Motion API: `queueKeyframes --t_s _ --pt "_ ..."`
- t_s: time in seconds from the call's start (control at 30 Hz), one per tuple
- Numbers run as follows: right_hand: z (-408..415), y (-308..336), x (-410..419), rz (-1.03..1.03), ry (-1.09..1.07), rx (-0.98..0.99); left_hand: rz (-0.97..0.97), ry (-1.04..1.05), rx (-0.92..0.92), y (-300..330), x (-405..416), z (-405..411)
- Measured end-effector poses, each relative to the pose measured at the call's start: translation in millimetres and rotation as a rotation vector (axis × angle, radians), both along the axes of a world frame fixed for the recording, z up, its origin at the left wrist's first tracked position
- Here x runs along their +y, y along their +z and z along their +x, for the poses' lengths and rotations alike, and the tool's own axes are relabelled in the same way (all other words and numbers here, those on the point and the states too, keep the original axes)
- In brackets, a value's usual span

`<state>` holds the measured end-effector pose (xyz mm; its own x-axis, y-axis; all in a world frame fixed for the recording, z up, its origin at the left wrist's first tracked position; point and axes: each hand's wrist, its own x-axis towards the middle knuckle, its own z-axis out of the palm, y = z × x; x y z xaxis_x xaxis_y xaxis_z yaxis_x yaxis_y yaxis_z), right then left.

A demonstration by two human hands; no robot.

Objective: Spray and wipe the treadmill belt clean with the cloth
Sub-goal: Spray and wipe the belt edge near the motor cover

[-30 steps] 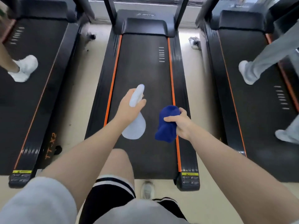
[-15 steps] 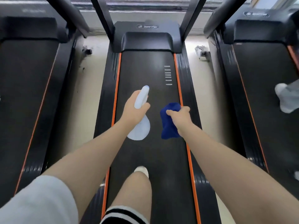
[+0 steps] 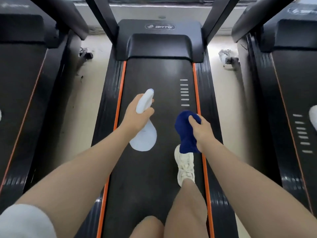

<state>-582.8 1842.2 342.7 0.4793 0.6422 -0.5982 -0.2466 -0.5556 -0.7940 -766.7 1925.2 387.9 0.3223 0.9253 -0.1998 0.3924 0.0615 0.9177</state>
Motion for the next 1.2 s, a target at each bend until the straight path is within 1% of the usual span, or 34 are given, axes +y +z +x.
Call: queueKeyframes --t_s 0.13,0.3,0.4,0.47,0.57,0.67,0.73,0.87,0.97,1.03,1.13,1.2 --pt "42 -88 91 0.005 0.018 0.062 0.022 0.032 0.011 -82 70 29" --pt "99 -190 181 -0.01 0.171 0.04 0.05 0.165 -0.058 -185 143 68" --pt "126 -246 236 -0.045 0.157 0.016 -0.001 0.22 -0.072 -236 188 91" --pt "138 -269 269 -0.066 0.167 0.017 -0.035 0.25 -0.098 -256 215 102" --pt "152 -287 313 -0.096 0.231 0.025 -0.053 0.243 -0.074 -271 256 117" --pt "156 -295 342 -0.096 0.293 0.038 -0.03 0.244 -0.022 -275 291 127" --pt "158 -300 363 -0.081 0.267 0.086 -0.016 0.228 -0.009 -278 317 133" --pt "157 -316 415 -0.063 0.184 0.246 0.016 0.189 0.008 -297 384 140" --pt "150 -324 462 -0.039 0.178 0.274 0.009 0.22 0.02 -318 432 139" --pt "139 -327 497 -0.03 0.139 0.255 -0.02 0.245 0.002 -333 464 135" --pt "120 -328 533 -0.022 0.067 0.131 -0.062 0.281 -0.025 -351 492 129" --pt "108 -329 552 0.009 -0.001 0.081 -0.11 0.271 -0.02 -362 511 122"
